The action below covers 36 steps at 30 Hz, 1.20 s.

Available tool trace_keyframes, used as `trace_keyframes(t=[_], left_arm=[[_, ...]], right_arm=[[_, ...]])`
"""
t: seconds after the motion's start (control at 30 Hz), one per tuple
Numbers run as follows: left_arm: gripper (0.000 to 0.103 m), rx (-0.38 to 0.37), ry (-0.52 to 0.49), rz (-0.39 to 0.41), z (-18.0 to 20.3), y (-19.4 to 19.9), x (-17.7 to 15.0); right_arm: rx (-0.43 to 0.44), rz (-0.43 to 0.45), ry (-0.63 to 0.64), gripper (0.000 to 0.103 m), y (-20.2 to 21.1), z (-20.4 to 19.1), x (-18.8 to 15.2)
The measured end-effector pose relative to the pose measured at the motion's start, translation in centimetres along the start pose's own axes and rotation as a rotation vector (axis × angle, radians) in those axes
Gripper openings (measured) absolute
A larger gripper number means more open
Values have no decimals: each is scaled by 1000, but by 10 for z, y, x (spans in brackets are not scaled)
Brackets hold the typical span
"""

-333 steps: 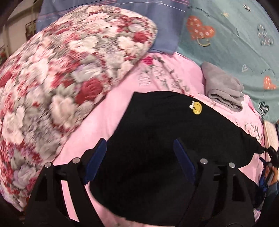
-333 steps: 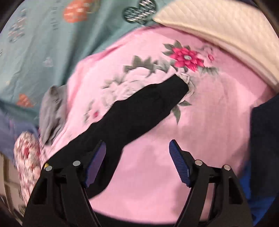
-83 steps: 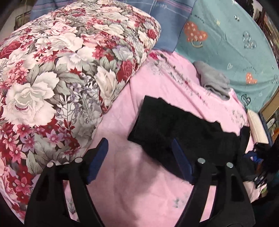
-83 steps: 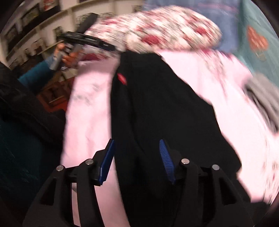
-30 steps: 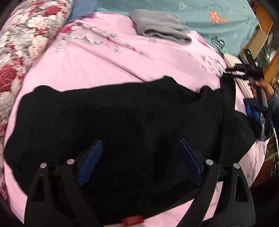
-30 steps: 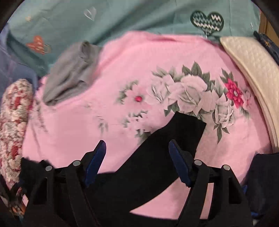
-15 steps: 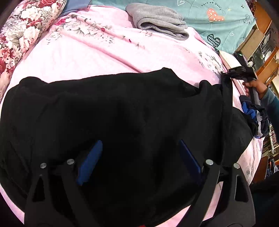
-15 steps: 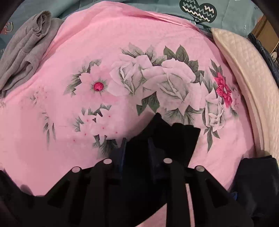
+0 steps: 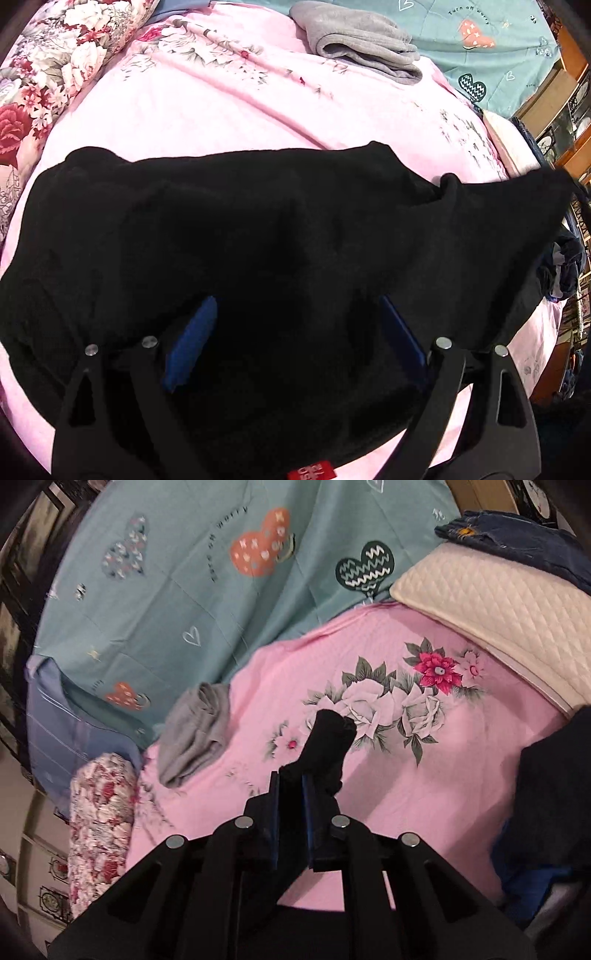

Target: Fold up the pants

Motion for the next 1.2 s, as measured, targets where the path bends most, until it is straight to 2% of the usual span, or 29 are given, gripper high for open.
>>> trace_keyframes(t=[0.1, 0.23, 0.37, 0.5, 0.57, 0.63, 0.67, 0.73, 0.77, 0.8, 0.83, 0.87, 0.93, 1.03, 1.1, 1.13, 1.17, 1.2], left_arm=[[90, 3, -1, -4, -2, 0, -1], [90, 16, -7, -15, -2, -1, -1], [90, 43, -26, -29, 0, -3, 1], [90, 58, -35, -35, -2, 1, -3], [90, 59, -31, -34, -4, 4, -4], [90, 53, -25, -34, -6, 7, -5], [90, 54, -25, -32, -6, 7, -5], [90, 56, -26, -31, -4, 8, -5], [90, 55, -29, -33, -2, 8, -5], [90, 56, -34, -32, 0, 8, -6], [90, 58, -41, -29, 2, 9, -6], [90, 58, -52, -23, 5, 11, -7], [90, 47, -67, -13, 8, 13, -9], [90, 40, -71, -9, 11, 12, -7], [90, 35, -64, -24, 13, 6, -5], [90, 36, -65, -28, 15, 4, -5], [90, 45, -66, -34, 16, 1, -4], [90, 53, -68, -39, 17, -1, -4]], right_arm=[[16, 48, -15, 11, 47, 10, -21], [-7, 84, -126, 11, 93, 55, -75], [-72, 49, -217, 11, 92, 102, -121], [-113, 23, -259, 11, 90, 124, -140], [-197, -44, -188, 10, 91, 121, -146], [-328, -128, -105, 11, 93, 115, -153], [-352, -149, -86, 11, 93, 111, -154], [-348, -133, -16, 17, 98, 85, -146], [-333, -122, 14, 24, 98, 74, -141], [-309, -105, 45, 46, 96, 60, -134], [-280, -96, 63, 55, 92, 49, -129], [-250, -107, 77, 57, 84, 40, -127], [-277, -137, 74, 57, 75, 39, -129], [-296, -165, -5, 57, 66, 58, -142], [-280, -169, -50, 57, 59, 70, -149], [-244, -162, -75, 55, 54, 77, -151], [-212, -154, -85, 50, 49, 80, -152], [-187, -139, -92, 24, 42, 83, -151]])
Point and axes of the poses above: each gripper's, at about its wrist camera, not at the fingertips, and y roughly against the way its jaws point, z to its right, x to its top, the point moved 6 cm from there along -y, roughly the way its jaws point, and after that the axes turned 13 degrees about x, right-handed, at the moved point
